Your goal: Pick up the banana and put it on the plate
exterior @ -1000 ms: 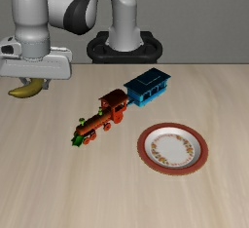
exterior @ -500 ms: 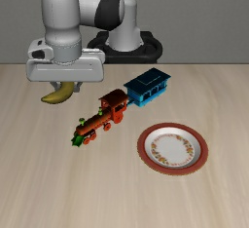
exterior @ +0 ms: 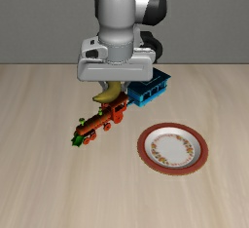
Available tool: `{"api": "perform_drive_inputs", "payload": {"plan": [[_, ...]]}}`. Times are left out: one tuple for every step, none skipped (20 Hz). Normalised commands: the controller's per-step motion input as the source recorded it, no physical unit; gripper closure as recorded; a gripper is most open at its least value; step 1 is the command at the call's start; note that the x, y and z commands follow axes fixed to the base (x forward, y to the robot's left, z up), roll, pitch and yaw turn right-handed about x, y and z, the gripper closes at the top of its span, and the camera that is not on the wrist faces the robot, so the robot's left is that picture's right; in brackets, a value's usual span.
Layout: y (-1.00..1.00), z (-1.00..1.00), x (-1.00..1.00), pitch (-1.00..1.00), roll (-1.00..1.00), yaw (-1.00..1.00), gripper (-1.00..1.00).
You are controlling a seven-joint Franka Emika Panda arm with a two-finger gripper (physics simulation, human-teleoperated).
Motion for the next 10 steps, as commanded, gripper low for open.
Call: {"api": "perform_drive_inputs", "payload": {"plan": [[1.00, 0.00, 0.00, 0.00, 0.00, 0.00, 1.00], [1.00, 0.00, 0.00, 0.00, 0.00, 0.00, 1.00], [1.00, 0.00, 0.00, 0.00, 0.00, 0.00, 1.00], [1.00, 0.00, 0.00, 0.00, 0.00, 0.00, 1.00], [1.00, 0.00, 0.00, 0.00, 0.00, 0.00, 1.00], [1.00, 0.00, 0.00, 0.00, 0.00, 0.00, 1.00], [1.00, 0.00, 0.00, 0.00, 0.00, 0.00, 1.00], [1.00, 0.00, 0.00, 0.00, 0.00, 0.00, 1.00], [1.00, 0.00, 0.00, 0.00, 0.00, 0.00, 1.00], [1.00, 0.00, 0.00, 0.00, 0.00, 0.00, 1.00]]}}
